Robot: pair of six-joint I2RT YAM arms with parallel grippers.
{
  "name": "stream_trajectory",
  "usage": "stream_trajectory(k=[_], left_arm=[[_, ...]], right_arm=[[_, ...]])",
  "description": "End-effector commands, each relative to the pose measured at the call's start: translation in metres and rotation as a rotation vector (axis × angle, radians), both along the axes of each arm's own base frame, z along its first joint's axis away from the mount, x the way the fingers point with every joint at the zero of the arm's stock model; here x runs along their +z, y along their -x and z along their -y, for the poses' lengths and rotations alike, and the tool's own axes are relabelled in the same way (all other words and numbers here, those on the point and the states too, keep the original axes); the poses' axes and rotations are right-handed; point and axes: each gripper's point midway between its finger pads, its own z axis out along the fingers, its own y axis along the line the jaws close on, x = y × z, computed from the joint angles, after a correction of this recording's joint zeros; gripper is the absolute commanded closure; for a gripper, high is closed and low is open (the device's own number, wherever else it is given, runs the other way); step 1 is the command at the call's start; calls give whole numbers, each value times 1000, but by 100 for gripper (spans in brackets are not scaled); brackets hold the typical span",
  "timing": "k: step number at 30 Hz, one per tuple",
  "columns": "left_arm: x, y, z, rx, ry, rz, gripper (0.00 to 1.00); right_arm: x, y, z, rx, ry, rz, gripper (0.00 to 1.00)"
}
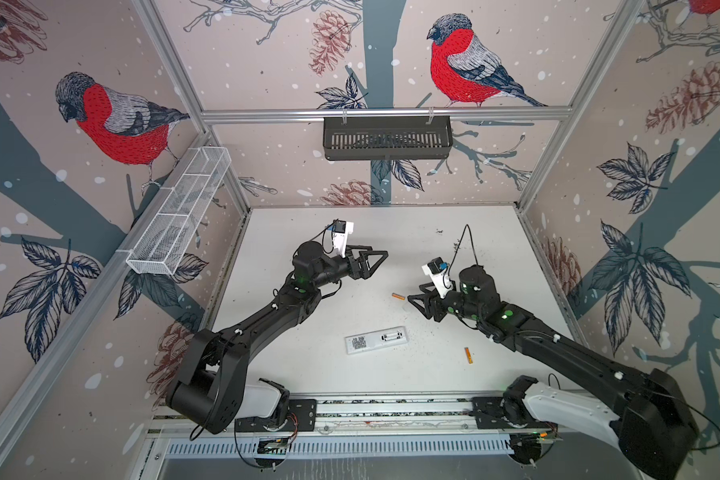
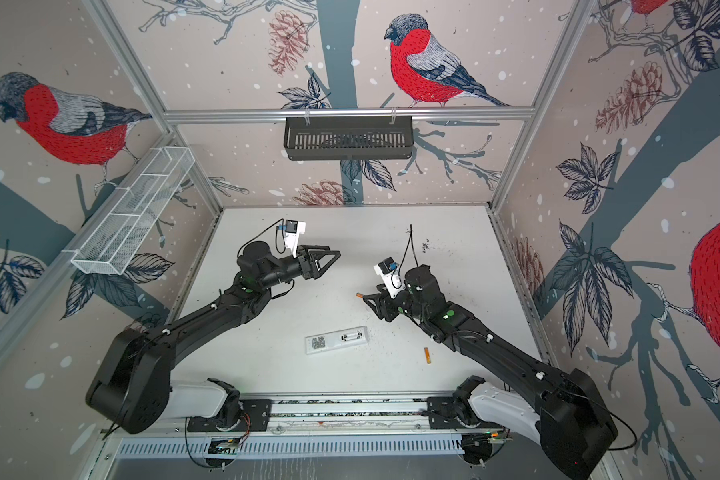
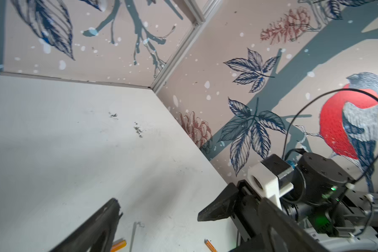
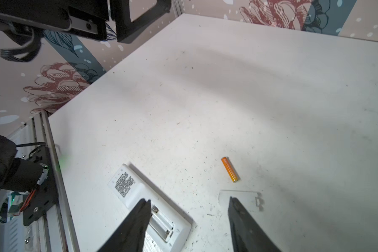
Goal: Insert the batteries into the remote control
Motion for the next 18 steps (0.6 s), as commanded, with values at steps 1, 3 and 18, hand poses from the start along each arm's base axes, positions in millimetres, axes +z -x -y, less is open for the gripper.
stream_trajectory(k=[1, 3, 18], left_arm=[[-24, -5, -14, 80, -56, -70, 2], [-35, -2, -20, 97, -72, -103, 2], [-95, -7, -110, 426, -250, -379, 2]], right_arm=[[-13, -5, 2, -66, 30, -23, 37], [-21, -7, 3, -87, 40, -51, 35], [-78, 67, -56, 326, 272, -42, 14]])
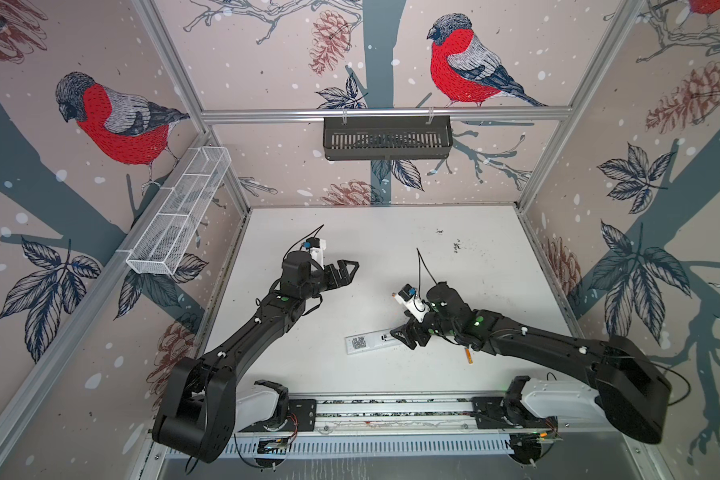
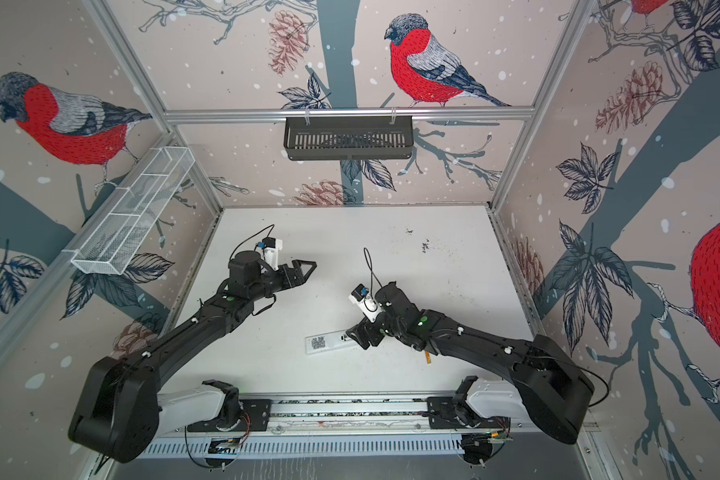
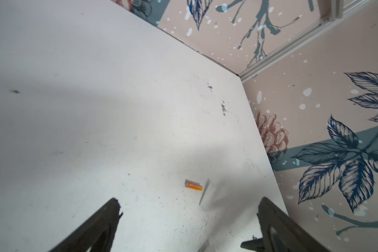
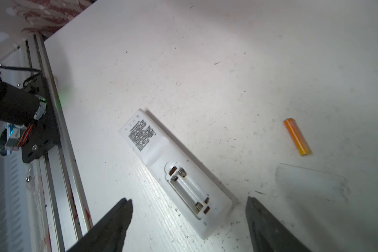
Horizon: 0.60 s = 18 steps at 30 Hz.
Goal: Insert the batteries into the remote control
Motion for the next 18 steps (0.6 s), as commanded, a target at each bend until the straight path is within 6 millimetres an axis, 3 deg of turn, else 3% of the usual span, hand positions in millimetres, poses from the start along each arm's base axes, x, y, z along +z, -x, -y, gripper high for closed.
stream_trajectory(k=[1, 7, 18], left_arm=[[-12, 4, -21, 62, -23, -60, 2], [-3, 6, -39, 90, -6, -40, 2], [-4, 12, -57, 140, -17, -21, 2]], right_arm=[[-12, 11, -12, 114, 88, 42, 14], [-50, 3, -17, 140, 266, 27, 12], [-89, 12, -17, 228, 432, -30, 14]])
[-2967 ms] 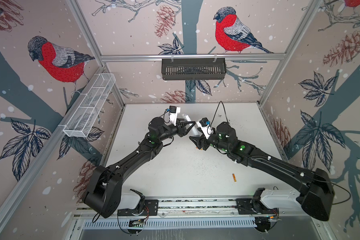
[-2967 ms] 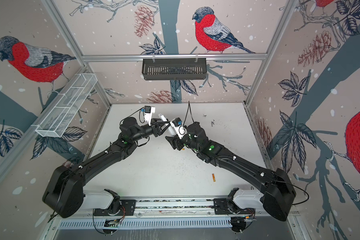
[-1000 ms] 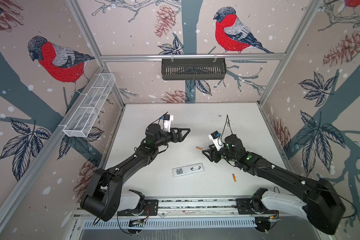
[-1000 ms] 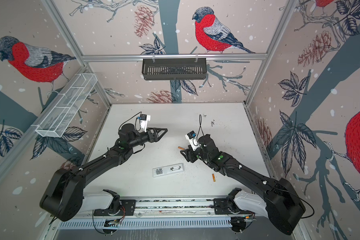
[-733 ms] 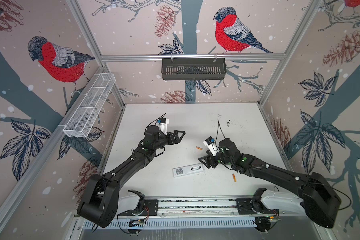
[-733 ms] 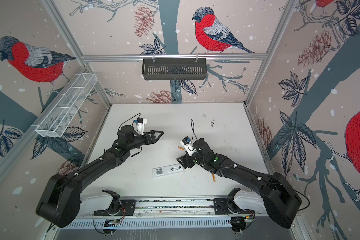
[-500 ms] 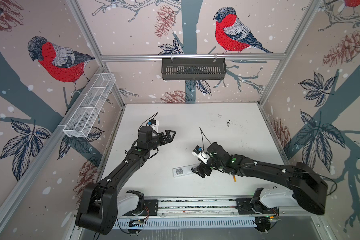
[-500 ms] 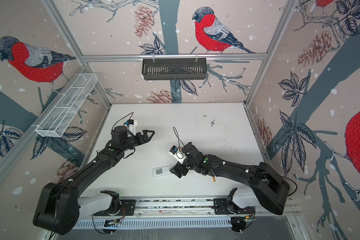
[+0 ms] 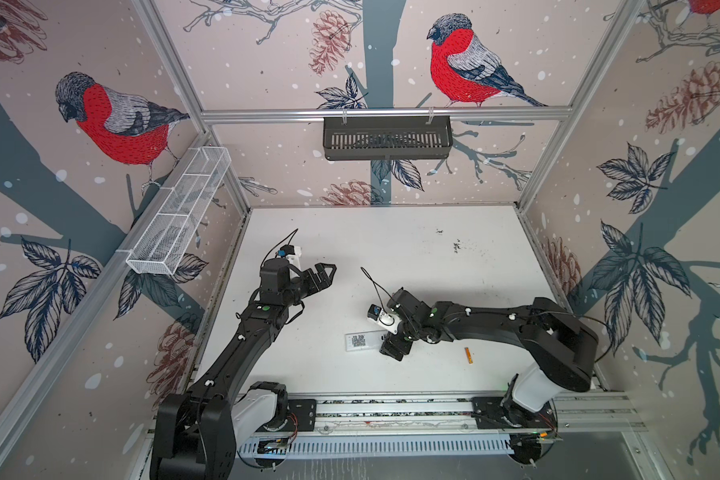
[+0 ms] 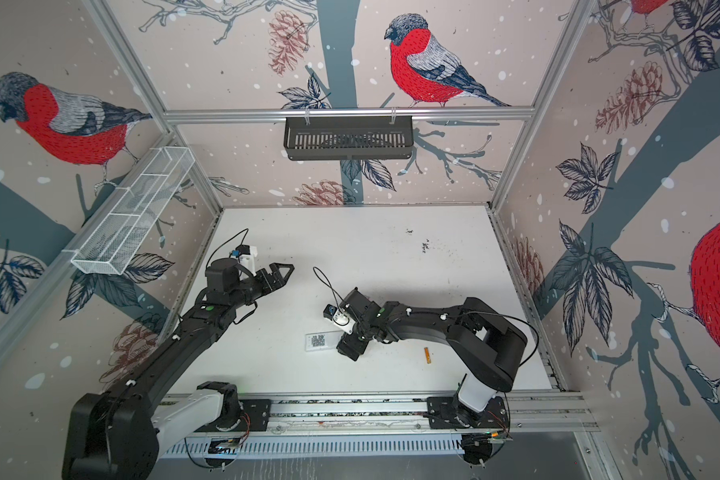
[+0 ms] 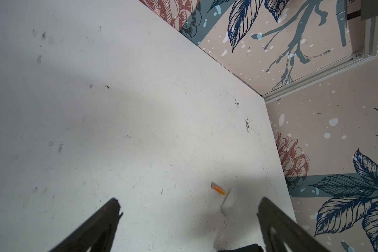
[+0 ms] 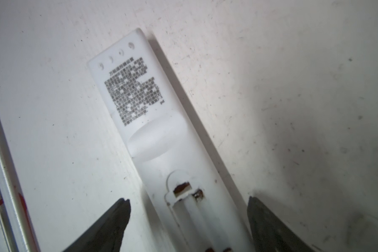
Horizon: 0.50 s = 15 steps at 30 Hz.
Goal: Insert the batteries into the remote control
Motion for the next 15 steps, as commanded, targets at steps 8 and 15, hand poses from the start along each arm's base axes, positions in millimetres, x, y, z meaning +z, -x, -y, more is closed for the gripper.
stream_trajectory(k=[8, 15], left_arm=[[0, 2, -6, 11, -11, 12, 2], [3, 1, -4, 0, -1, 16, 2]], right_arm=[[-24, 10, 17, 38, 199, 4, 24], [-30, 22, 20, 32, 266, 26, 40]])
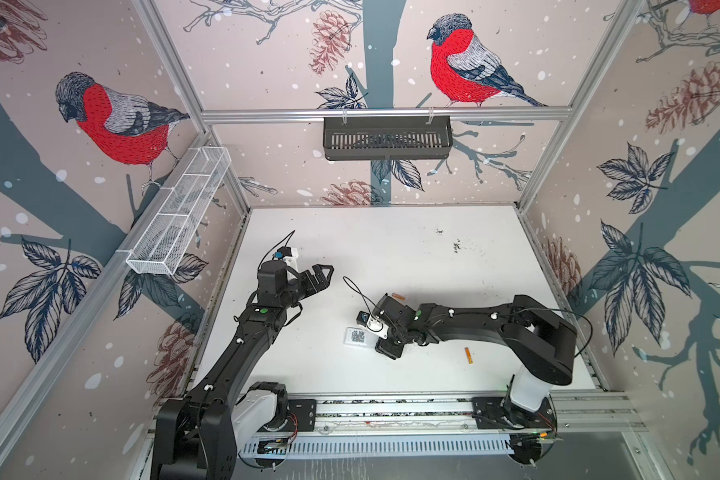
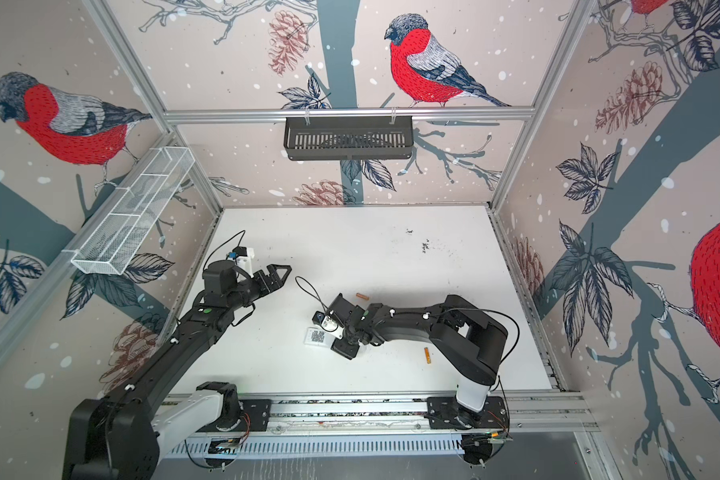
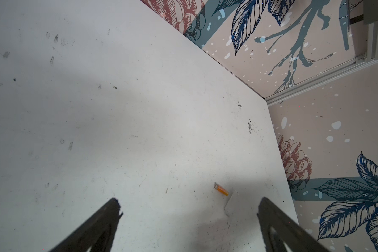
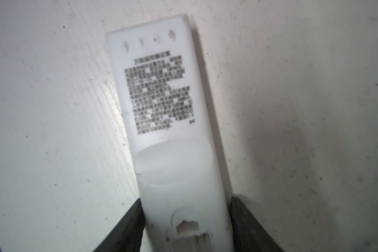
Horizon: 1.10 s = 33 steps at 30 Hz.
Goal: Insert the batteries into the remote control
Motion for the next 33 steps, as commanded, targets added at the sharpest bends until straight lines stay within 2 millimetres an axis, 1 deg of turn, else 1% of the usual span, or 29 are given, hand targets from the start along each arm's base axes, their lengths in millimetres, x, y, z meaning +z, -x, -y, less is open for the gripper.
stream_trajectory(k=[1, 4, 6, 7, 9, 11, 14, 17, 20, 23, 26, 30, 33], left_arm=[[5, 0, 2, -18, 1, 17, 2], [5, 0, 4, -27, 8, 17, 2], [7, 2, 8, -48, 25, 22, 1], [8, 3, 10, -64, 36, 28, 1], [9, 6, 16, -92, 69, 31, 2], [13, 10, 23, -125, 112, 53, 1], [23, 17, 34, -179, 170, 97, 2], [38, 24, 54, -266, 188, 158, 1], [50, 32, 80, -370, 186, 205, 2], [58, 38, 98, -431, 226, 226, 2], [67, 44, 113, -483, 259, 264, 2], [76, 48, 134, -555, 266, 287, 6], [83, 48, 144, -575, 290, 303, 13]], right_arm=[[-22, 15, 34, -24, 161, -42, 43], [-22, 13, 35, -40, 154, -29, 51], [-15, 7, 31, -56, 121, -11, 55], [-8, 2, 26, -67, 82, 1, 56], [10, -11, 18, -112, -13, 30, 58], [33, -25, 10, -160, -130, 55, 59], [69, -47, 5, -253, -275, 113, 60], [100, -69, 6, -374, -400, 143, 62], [126, -81, 7, -447, -501, 164, 62], [150, -85, 6, -474, -579, 185, 62], [170, -83, 5, -470, -645, 191, 62], [186, -78, 3, -462, -697, 208, 62], [189, -77, 3, -472, -700, 224, 62]])
